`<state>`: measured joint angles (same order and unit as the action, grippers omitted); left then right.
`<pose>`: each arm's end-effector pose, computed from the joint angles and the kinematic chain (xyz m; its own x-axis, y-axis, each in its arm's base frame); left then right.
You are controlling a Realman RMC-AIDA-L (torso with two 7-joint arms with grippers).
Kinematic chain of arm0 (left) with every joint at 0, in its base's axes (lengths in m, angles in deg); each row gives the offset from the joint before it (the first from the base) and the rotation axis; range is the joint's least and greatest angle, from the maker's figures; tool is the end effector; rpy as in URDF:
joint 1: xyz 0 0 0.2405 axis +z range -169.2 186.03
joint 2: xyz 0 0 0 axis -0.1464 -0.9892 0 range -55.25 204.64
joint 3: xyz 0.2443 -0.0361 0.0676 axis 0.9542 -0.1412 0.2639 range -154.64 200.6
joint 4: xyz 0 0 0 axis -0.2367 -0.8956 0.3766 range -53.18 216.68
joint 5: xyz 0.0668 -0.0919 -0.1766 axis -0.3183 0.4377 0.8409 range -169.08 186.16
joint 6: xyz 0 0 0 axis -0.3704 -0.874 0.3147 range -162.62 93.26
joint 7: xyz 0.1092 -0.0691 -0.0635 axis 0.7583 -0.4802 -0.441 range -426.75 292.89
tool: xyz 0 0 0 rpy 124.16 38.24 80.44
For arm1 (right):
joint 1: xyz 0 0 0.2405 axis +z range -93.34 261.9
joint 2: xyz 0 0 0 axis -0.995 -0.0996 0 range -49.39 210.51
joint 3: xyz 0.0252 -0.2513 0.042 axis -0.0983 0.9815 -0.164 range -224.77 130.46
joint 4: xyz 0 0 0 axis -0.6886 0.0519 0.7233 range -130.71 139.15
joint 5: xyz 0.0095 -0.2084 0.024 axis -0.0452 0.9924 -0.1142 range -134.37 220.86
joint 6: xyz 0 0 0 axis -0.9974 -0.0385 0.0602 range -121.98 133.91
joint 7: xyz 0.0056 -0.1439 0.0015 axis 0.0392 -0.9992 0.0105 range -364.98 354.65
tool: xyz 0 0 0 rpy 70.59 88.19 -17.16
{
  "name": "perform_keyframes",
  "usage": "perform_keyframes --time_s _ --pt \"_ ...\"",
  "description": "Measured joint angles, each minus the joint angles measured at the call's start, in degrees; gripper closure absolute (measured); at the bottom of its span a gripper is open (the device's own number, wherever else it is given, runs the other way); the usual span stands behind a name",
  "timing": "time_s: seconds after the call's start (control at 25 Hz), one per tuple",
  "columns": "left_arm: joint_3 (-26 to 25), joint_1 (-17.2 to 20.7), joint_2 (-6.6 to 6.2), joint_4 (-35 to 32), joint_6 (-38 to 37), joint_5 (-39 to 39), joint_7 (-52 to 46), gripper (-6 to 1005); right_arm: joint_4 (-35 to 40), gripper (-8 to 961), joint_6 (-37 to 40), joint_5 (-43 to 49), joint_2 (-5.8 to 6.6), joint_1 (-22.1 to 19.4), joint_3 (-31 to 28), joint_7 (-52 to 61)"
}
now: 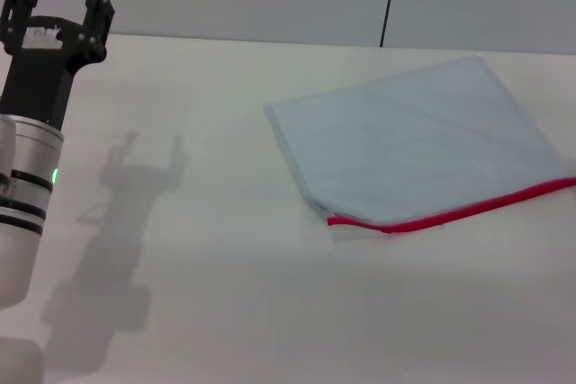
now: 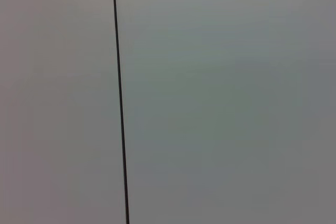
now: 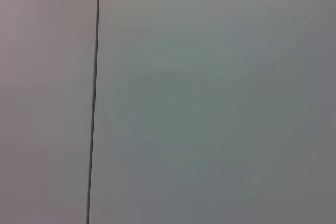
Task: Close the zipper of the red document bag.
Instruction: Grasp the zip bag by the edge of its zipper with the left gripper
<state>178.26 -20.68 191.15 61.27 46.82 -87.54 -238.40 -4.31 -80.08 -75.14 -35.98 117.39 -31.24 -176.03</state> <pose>-0.2732 0.3448 0.0080 0.6920 -0.3411 0.6362 0.6661 -0.0379 -0.7449 0.2904 0.3460 0.0234 0.6346 0.3283 -0.6996 -0.6886 -0.1708 -0.7047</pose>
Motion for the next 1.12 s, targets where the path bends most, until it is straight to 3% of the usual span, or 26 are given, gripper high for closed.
perform_keyframes --time_s 0.56,0.68,0.76,1.12 --pt "-0.1 0.2 -0.04 -1.2 0.0 0.0 0.0 325 -0.1 93 -0.2 0.1 0.0 -0.2 0.0 0.0" --pt "0.0 0.6 -0.86 -5.0 -0.5 -0.1 0.0 326 -0.1 92 -0.2 0.1 0.0 -0.3 0.0 0.0" --pt "0.9 0.6 -2.8 -9.8 -3.2 -1.0 -0.1 327 -0.1 92 -0.2 0.1 0.0 -0.3 0.1 0.0" --pt "6.5 -2.7 -15.72 -30.2 -23.2 -11.4 0.1 329 -0.1 92 -0.1 0.7 0.07 -0.4 0.1 0.0"
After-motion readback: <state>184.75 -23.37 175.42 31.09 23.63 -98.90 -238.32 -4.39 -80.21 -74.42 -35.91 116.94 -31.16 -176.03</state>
